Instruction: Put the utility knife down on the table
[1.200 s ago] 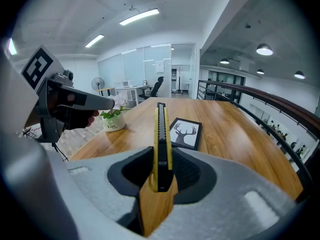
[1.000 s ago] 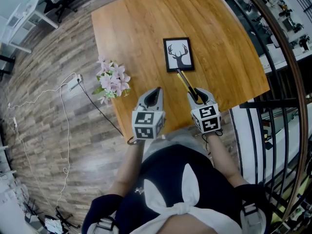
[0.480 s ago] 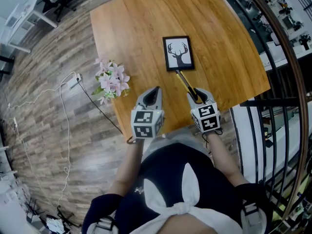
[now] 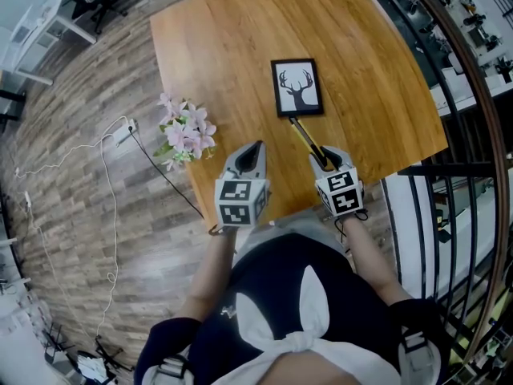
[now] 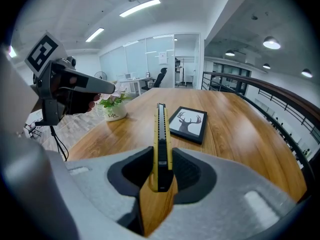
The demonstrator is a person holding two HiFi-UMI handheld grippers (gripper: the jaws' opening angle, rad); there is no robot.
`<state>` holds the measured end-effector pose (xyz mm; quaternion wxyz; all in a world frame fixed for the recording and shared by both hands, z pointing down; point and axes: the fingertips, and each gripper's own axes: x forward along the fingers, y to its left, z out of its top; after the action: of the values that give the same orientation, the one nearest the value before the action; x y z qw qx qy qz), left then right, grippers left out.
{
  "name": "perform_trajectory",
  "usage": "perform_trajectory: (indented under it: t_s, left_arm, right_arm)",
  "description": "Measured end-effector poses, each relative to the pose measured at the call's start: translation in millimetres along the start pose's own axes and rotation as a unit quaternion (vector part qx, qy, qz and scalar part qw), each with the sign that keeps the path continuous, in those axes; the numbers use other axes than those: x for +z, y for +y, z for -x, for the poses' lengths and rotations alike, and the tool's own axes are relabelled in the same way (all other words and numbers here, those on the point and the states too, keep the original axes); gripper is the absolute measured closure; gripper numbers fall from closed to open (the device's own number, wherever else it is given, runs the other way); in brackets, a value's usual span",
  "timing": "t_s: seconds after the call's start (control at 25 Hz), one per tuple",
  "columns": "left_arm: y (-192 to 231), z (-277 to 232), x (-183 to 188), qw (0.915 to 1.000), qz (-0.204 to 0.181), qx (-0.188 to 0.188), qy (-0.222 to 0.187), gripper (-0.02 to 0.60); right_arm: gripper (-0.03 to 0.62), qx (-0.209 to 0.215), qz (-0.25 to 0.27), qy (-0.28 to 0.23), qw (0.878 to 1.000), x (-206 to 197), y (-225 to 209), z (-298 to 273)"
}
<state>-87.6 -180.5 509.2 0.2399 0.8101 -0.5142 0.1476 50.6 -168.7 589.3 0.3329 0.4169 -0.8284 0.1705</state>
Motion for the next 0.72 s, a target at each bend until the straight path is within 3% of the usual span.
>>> perform_trajectory:
  t_s: [0.72]
  left_arm:
    - [6.4,-4.5,-3.2,0.9999,0.005,0.001,0.011,0.574]
  right_arm:
    - [0.477,0.014,-0.007,0.031,0.999,-19.9,4.7,-17.5]
